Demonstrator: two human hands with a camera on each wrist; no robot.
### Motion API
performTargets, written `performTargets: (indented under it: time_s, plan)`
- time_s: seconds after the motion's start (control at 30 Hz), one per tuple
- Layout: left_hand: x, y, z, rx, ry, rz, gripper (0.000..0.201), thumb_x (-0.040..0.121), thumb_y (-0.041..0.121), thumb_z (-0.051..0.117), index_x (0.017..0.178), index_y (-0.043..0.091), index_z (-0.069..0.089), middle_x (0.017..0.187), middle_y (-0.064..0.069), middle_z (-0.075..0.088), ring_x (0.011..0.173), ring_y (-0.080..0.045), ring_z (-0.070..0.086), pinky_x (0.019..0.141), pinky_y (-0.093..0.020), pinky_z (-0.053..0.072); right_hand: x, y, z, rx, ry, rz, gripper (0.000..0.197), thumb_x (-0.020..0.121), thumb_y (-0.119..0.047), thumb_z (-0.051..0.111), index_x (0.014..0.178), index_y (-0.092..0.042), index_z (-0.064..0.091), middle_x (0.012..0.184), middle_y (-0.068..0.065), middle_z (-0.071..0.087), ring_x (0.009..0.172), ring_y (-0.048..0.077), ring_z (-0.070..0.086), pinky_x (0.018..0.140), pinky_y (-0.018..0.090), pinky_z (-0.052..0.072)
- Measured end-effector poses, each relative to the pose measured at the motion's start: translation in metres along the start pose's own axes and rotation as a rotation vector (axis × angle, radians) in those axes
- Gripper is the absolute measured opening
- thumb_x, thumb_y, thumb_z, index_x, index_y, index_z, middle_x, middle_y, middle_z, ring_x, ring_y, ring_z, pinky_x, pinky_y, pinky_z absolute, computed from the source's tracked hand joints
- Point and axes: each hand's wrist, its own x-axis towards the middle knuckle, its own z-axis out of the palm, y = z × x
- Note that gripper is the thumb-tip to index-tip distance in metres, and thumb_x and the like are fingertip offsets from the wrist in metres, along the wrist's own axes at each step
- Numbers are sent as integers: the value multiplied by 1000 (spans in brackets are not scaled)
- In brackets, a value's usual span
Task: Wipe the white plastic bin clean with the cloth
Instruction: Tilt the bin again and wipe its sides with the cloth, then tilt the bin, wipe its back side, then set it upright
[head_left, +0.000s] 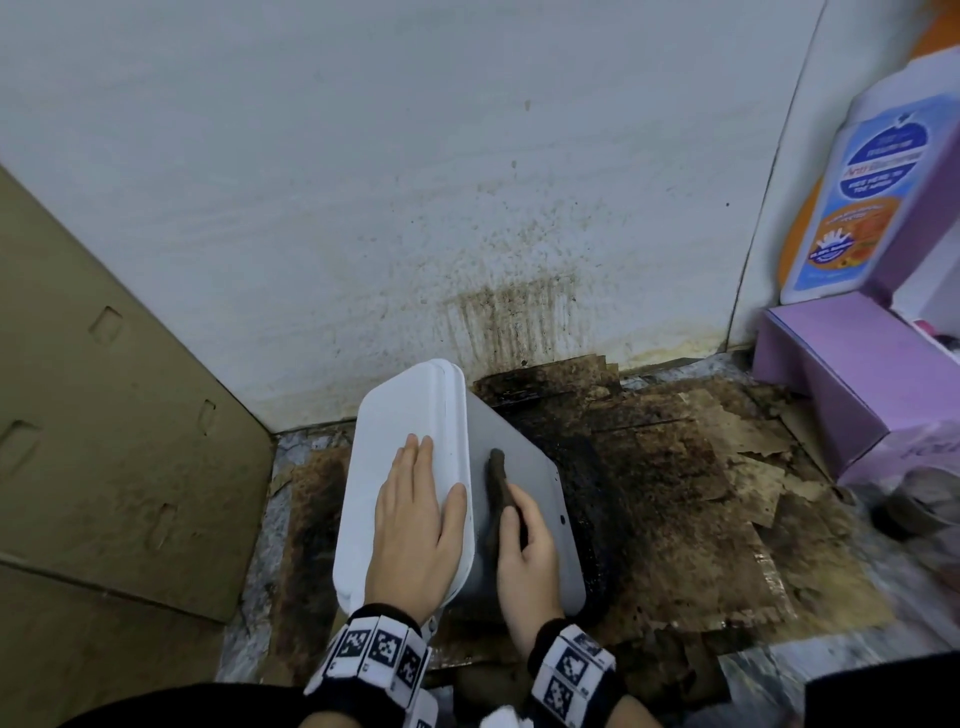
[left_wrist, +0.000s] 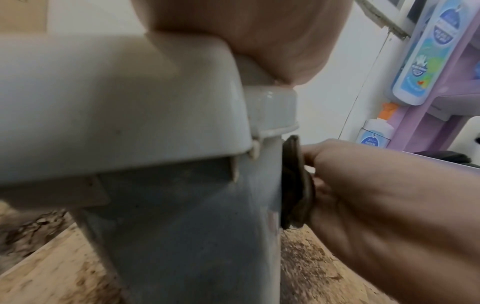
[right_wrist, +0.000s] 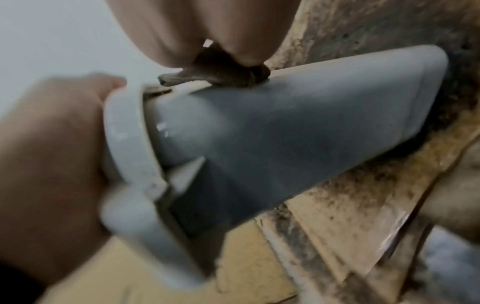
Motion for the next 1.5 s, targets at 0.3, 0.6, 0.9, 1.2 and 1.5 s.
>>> performTargets:
  time_s: [0.3,0.6,0.9,1.2,1.5]
  plan:
    - [4,12,18,38,-63,59,78,94,64,-11,162,27,0,171,9,-8,155,-3,-12,127,-37,5,15,-72,-18,155,-208,-23,37,107,-24,44,143,-28,50,131,-24,61,118,-12,57,98,12,45]
    - [-3,78,10,-514,-170,-133,64,102,57,20,161,39,2,166,26,-3,151,10,-4,129,-32,0,22,-68,-40,-160,-176,-78,46,106,-34,43,151,-36,35,145,-22,37,136,-4,36,119,29,30]
    - [4,45,-8,-316,59,-151,53,106,42,39,154,23,31,160,5,30,148,-11,23,123,-36,21,43,-70,-73,-255,-97,-15,48,105,-38,38,153,-36,31,155,-5,37,143,15,34,119,48,31]
    - [-9,21,14,-397,-121,-443,69,82,86,39,120,28,44,117,1,52,104,-18,61,84,-49,60,46,-66,-82,-218,-63,7,46,104,-42,38,150,-42,33,141,-13,40,139,15,37,116,50,35]
    - [3,16,-1,-507,-171,-344,53,86,65,61,123,32,43,121,2,60,101,-13,67,55,-30,60,29,-56,-71,-144,112,-33,45,105,-39,37,150,-37,34,146,-9,38,140,13,33,117,47,33]
